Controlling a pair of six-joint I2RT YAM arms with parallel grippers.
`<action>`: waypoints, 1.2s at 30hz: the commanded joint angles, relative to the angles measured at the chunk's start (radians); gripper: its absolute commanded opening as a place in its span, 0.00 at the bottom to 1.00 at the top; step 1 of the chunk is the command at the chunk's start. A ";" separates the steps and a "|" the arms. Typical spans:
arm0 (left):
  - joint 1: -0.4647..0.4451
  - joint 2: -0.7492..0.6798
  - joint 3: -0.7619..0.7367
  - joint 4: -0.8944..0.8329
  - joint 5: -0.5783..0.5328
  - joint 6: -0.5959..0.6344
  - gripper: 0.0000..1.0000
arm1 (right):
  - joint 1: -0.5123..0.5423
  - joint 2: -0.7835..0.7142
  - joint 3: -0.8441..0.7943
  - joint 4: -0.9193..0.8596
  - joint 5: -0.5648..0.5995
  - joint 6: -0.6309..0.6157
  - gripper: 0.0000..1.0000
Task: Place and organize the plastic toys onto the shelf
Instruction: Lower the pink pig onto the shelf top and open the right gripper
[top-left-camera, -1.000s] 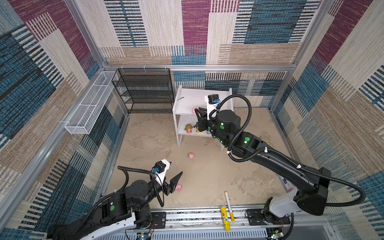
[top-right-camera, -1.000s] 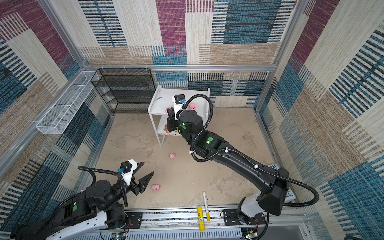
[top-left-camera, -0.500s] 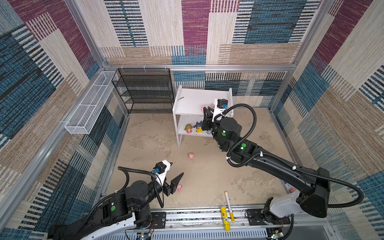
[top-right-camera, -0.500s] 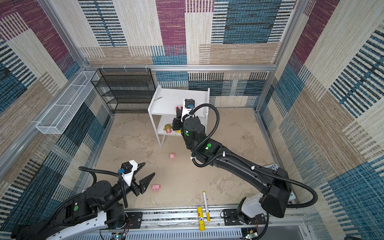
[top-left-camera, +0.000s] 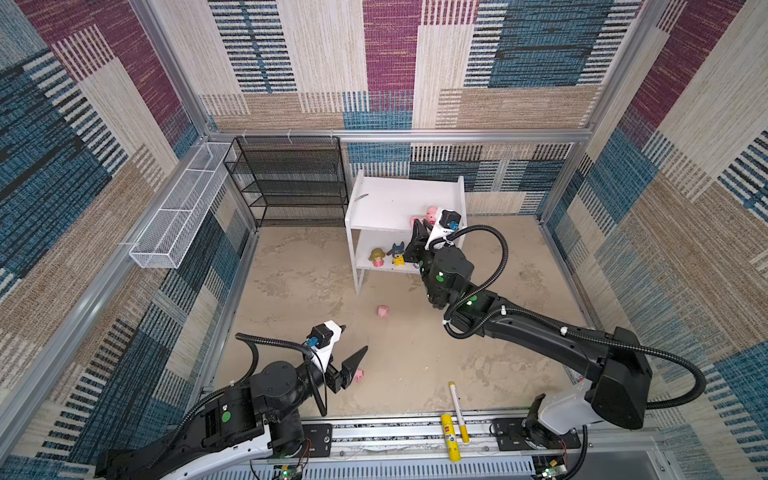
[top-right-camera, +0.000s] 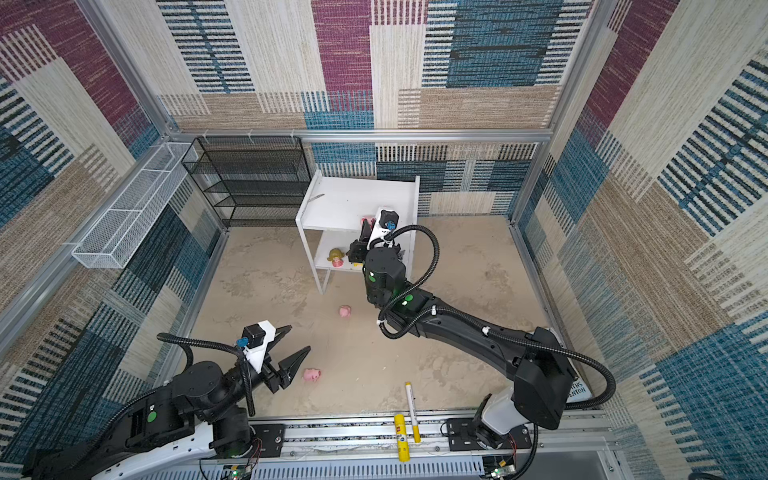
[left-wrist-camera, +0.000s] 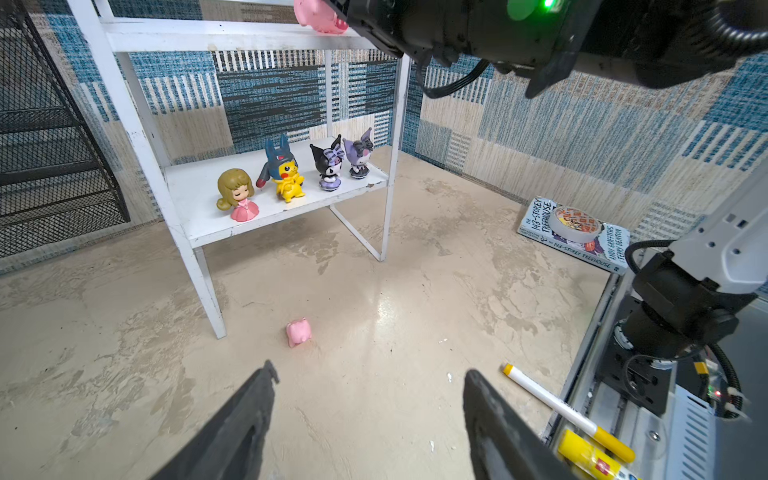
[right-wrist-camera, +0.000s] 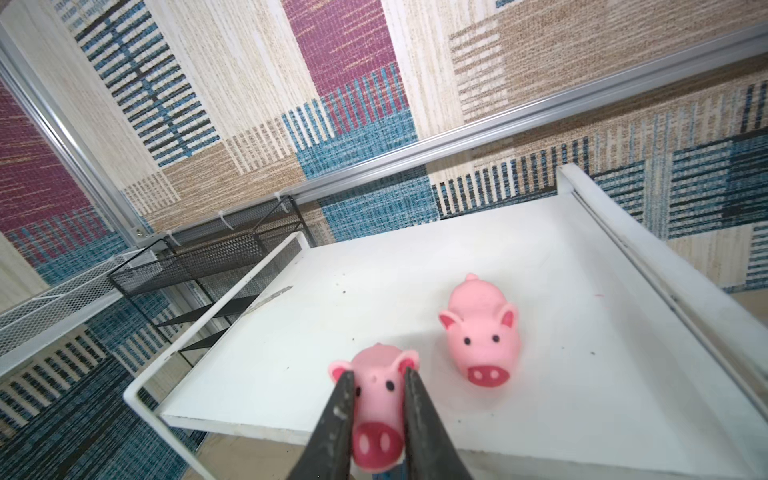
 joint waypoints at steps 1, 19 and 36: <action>0.000 0.002 0.002 0.045 0.006 -0.009 0.73 | -0.003 0.013 -0.009 0.087 0.048 0.017 0.23; 0.000 0.013 -0.003 0.053 0.005 -0.004 0.74 | -0.007 0.006 -0.016 0.086 0.035 0.014 0.48; 0.000 0.035 0.004 0.046 -0.006 -0.005 0.74 | -0.005 -0.210 -0.007 -0.202 -0.087 0.143 0.74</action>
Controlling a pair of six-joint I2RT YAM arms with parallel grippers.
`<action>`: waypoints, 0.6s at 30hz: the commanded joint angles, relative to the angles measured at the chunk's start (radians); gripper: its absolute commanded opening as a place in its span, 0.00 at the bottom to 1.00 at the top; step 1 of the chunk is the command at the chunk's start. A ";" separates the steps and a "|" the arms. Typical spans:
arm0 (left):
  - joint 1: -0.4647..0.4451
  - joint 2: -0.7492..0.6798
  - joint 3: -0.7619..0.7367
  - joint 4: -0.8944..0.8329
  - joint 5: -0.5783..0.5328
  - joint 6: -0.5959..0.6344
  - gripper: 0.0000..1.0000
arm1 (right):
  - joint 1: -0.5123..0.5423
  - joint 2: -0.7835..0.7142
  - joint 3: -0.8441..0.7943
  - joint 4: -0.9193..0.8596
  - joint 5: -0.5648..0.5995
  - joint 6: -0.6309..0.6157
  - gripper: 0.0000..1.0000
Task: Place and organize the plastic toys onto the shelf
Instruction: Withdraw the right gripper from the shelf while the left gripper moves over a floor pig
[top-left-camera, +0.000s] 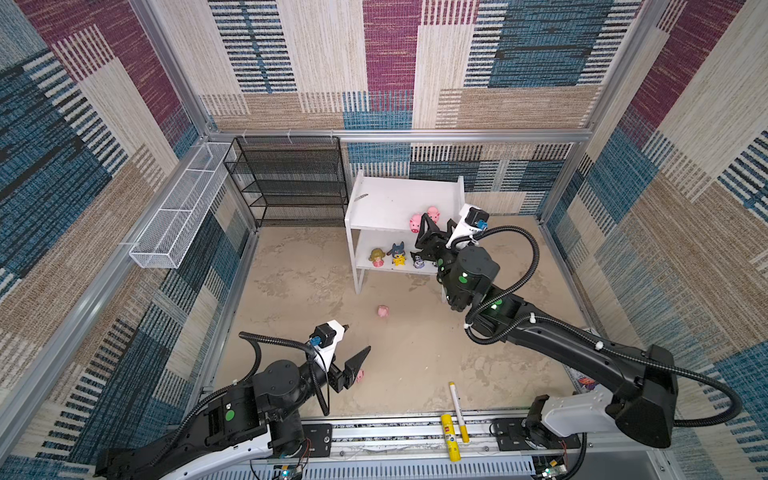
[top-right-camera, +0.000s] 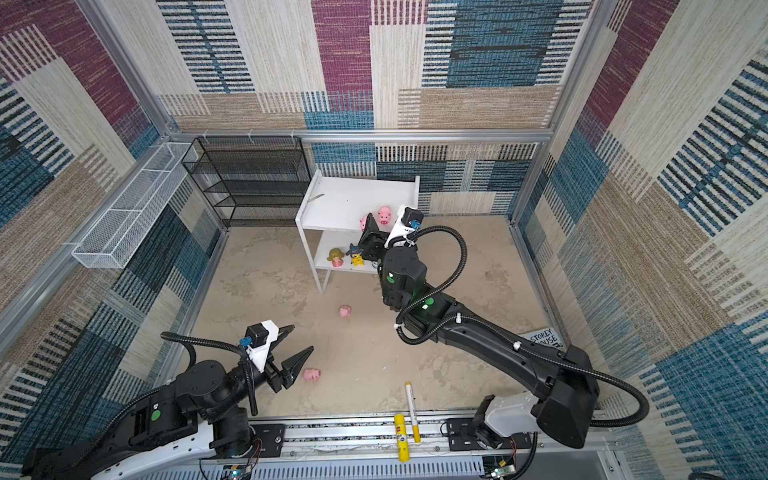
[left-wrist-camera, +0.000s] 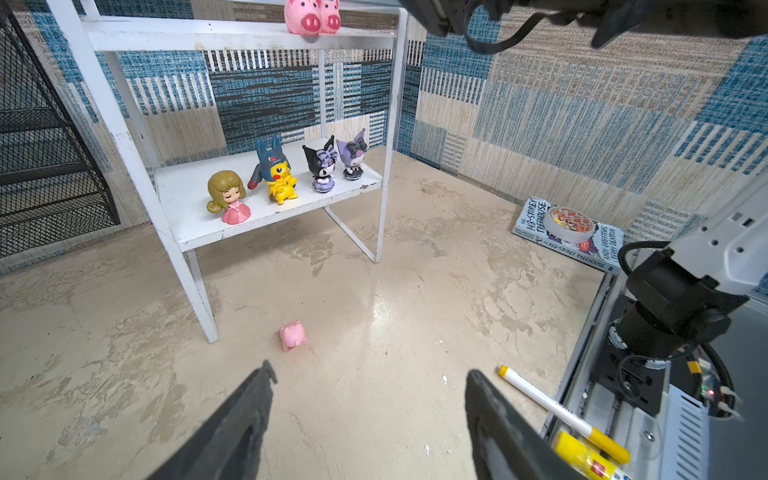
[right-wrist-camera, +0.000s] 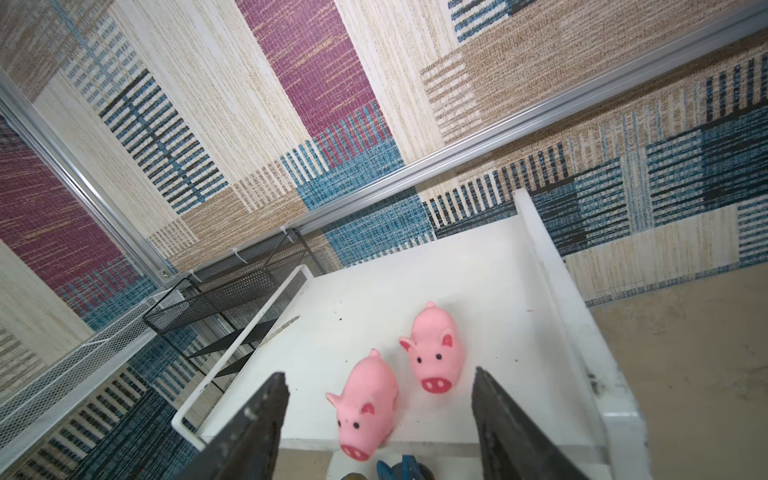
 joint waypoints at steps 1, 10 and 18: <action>0.000 0.014 0.012 0.010 -0.022 -0.009 0.74 | 0.002 -0.064 0.009 -0.088 -0.093 0.037 0.76; 0.000 0.049 0.041 -0.156 -0.162 -0.151 0.94 | 0.001 -0.311 0.008 -0.407 -0.273 0.102 0.92; 0.002 0.114 0.043 -0.383 -0.164 -0.405 0.92 | 0.002 -0.427 -0.113 -0.579 -0.460 0.009 0.92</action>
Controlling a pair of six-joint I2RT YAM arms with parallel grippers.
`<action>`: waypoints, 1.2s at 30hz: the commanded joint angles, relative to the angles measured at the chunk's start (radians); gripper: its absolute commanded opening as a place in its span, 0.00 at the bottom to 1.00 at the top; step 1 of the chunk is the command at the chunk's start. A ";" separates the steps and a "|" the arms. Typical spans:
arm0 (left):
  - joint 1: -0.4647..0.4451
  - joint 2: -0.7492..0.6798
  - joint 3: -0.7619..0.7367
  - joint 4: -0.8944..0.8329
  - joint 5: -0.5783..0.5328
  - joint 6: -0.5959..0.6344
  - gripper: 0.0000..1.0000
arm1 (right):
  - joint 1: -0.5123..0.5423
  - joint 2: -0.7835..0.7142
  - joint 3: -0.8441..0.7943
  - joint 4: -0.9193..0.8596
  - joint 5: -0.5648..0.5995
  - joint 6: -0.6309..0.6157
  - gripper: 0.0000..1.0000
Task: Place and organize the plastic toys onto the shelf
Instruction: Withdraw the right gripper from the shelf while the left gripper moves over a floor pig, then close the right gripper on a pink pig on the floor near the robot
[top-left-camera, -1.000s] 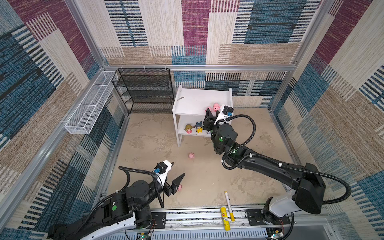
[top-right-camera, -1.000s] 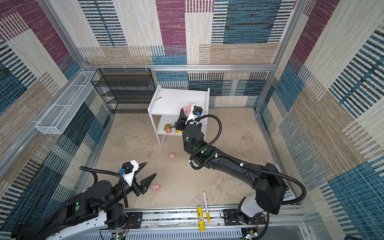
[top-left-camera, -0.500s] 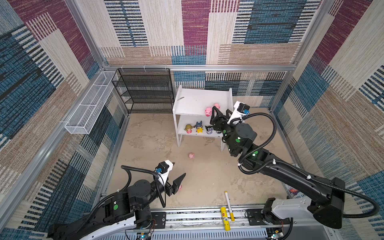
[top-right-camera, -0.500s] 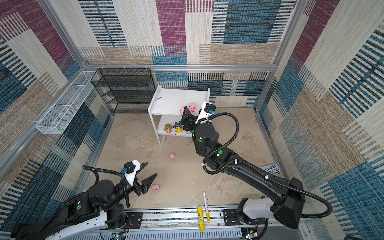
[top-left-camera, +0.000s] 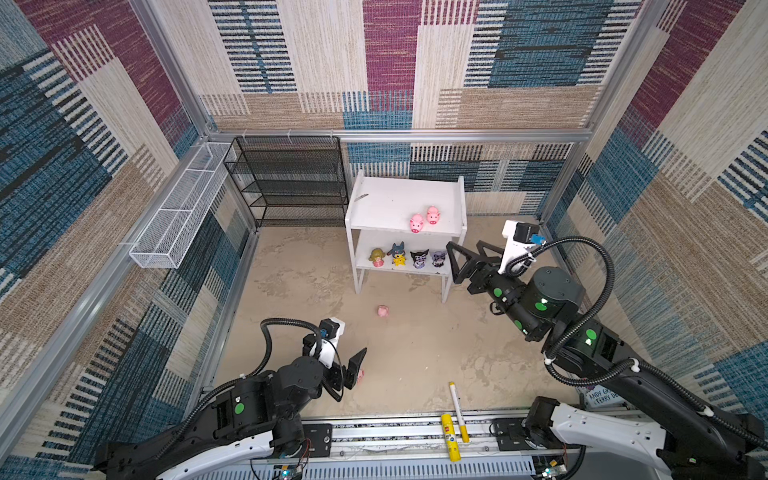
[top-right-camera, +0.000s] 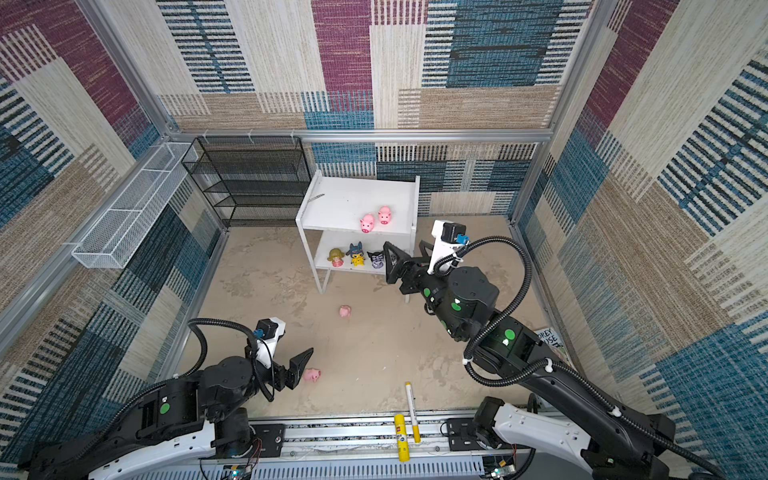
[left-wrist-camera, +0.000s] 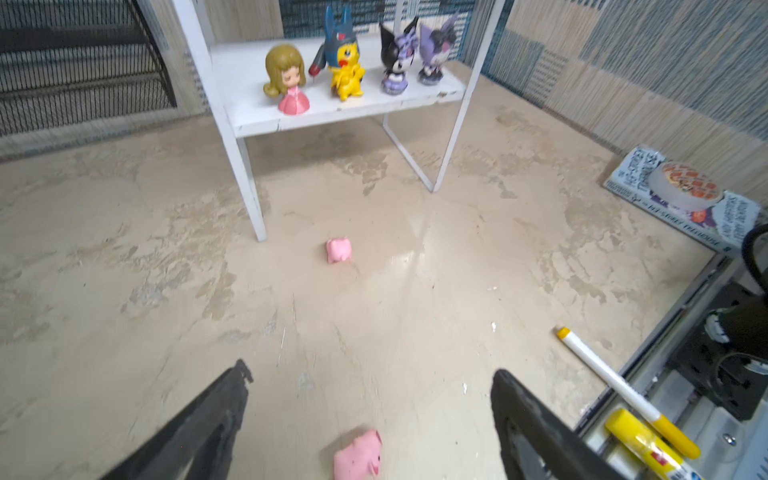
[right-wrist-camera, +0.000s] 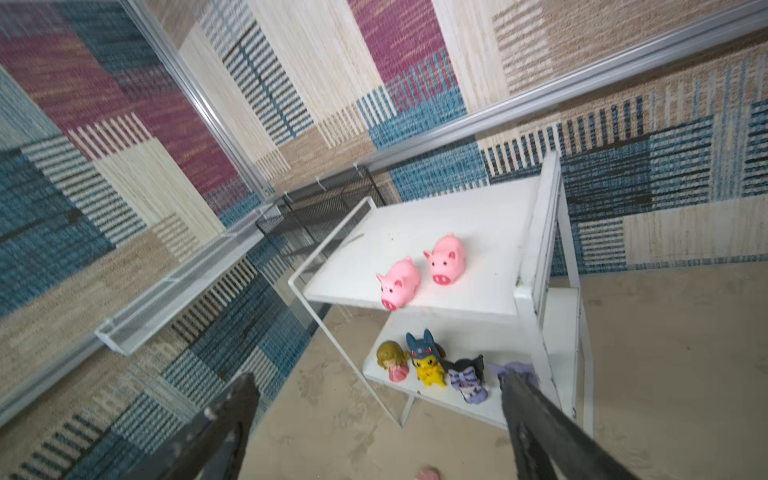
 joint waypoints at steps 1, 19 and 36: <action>0.000 0.010 0.003 -0.156 -0.028 -0.191 0.91 | 0.002 -0.018 -0.059 -0.087 -0.160 -0.056 0.93; 0.003 0.361 -0.029 -0.281 0.161 -0.758 0.85 | 0.033 0.151 -0.566 0.296 -0.667 -0.125 0.86; 0.273 0.043 0.009 -0.427 0.186 -0.674 0.89 | 0.255 0.853 -0.384 0.658 -0.667 -0.592 0.63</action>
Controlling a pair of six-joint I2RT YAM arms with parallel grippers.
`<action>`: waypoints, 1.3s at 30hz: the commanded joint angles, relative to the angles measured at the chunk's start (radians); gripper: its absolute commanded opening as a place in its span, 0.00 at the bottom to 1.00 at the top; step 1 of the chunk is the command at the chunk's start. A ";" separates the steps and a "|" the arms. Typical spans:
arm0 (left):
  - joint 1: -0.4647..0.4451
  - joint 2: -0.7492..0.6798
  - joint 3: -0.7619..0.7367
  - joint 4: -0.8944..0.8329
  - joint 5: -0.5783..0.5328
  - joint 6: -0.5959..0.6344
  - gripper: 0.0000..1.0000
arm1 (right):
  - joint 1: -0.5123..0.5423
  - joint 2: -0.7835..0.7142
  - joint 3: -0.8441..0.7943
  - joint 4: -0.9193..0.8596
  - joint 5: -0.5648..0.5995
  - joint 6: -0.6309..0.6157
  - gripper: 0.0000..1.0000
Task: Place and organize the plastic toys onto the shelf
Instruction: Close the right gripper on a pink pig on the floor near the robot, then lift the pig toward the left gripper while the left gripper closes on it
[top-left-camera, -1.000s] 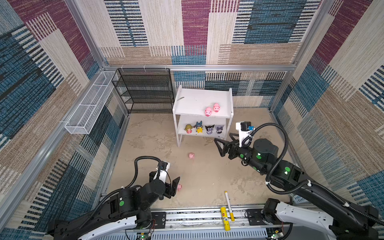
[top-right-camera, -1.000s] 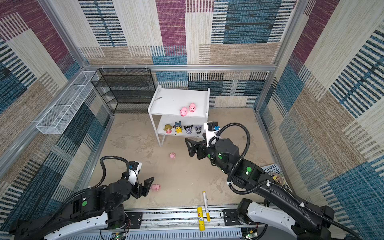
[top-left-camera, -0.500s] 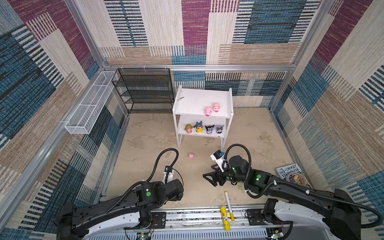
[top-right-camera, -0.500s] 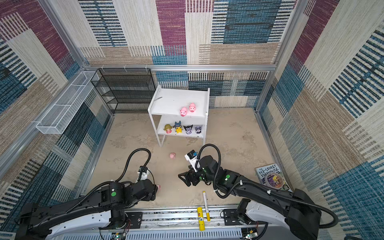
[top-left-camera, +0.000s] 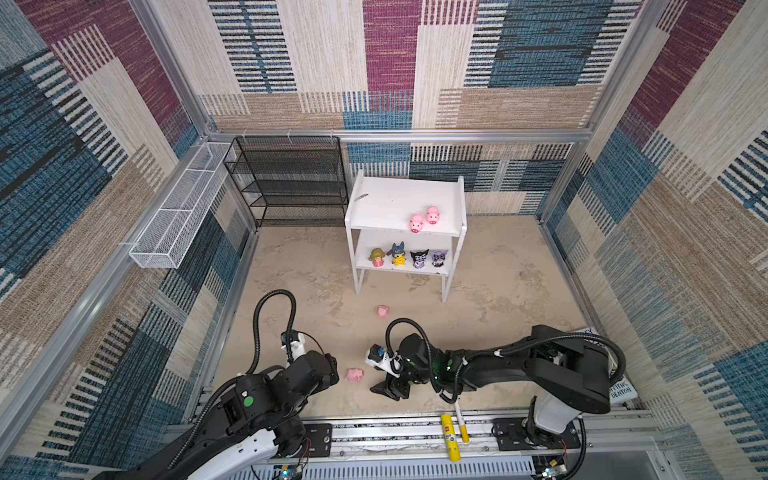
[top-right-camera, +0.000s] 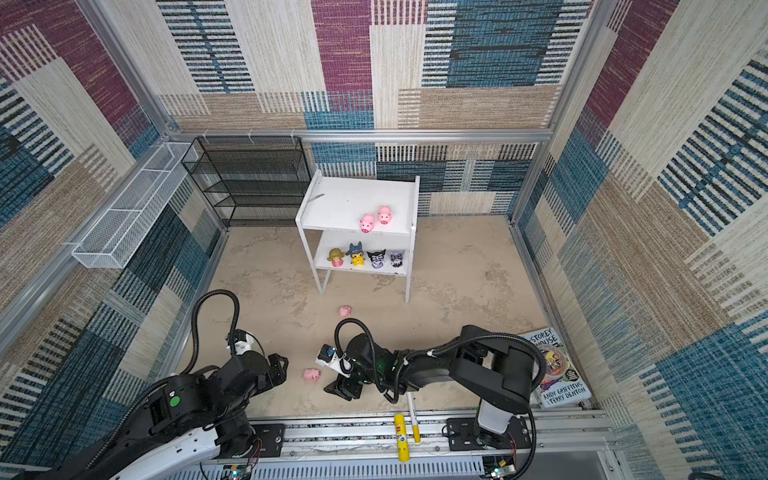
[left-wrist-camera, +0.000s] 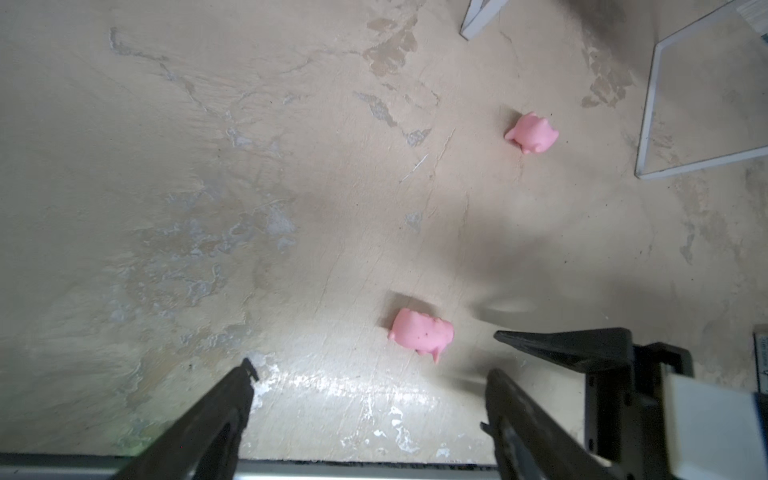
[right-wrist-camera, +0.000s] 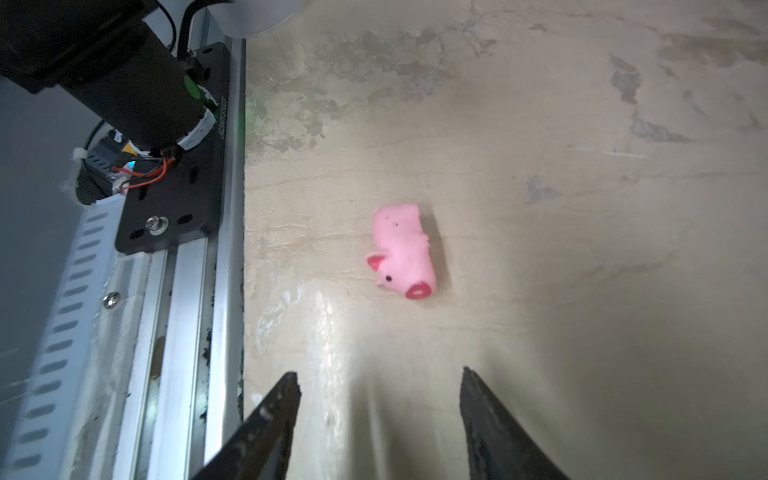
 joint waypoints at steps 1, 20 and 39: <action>0.025 -0.002 0.011 0.017 0.038 0.102 0.89 | 0.004 0.069 0.058 0.044 0.020 -0.132 0.63; 0.046 0.001 0.034 0.055 0.023 0.211 0.89 | 0.003 0.187 0.210 -0.066 -0.003 -0.250 0.32; 0.044 0.118 -0.021 0.624 0.389 0.740 0.86 | -0.340 -0.260 0.012 -0.247 -0.545 0.497 0.25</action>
